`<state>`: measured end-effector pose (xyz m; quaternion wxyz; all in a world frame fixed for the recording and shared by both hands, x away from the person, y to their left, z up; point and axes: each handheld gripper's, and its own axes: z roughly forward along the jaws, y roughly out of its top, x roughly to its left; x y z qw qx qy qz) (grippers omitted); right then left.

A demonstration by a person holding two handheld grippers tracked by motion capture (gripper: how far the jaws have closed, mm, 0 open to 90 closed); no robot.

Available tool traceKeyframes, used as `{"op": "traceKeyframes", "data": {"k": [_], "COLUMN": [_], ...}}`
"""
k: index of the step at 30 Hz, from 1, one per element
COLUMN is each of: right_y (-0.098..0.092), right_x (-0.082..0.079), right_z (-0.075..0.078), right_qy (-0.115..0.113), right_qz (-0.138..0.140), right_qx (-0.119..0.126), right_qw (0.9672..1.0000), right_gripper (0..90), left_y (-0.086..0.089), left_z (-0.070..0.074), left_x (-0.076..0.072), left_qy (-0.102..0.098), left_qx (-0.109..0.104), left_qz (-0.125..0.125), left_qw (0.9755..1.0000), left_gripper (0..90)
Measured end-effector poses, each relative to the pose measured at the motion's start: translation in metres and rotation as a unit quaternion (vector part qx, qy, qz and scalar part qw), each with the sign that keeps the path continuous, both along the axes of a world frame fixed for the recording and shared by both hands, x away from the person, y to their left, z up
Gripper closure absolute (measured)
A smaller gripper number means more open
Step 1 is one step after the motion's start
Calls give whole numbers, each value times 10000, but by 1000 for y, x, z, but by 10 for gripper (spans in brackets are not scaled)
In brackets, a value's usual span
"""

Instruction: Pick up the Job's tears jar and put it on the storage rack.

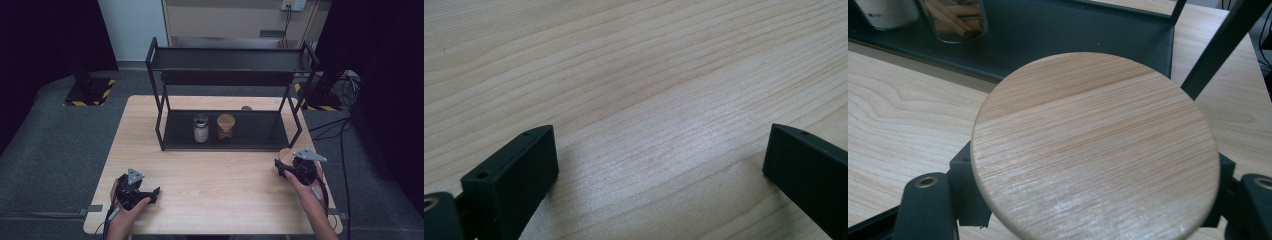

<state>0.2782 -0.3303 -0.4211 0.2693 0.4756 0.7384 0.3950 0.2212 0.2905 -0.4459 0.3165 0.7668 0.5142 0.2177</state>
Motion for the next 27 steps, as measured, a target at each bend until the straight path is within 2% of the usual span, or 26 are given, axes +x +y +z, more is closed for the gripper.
{"op": "traceKeyframes", "data": {"k": [27], "right_y": [24], "right_x": [-4], "right_z": [19], "right_qy": [-68], "right_qz": [401], "right_qx": [-92], "right_qw": [9991], "right_gripper": [256], "left_y": [0], "left_z": [0], "left_x": [0], "left_qy": [1], "left_qx": [1], "left_qz": [-1], "left_qw": [10000], "left_gripper": [0]}}
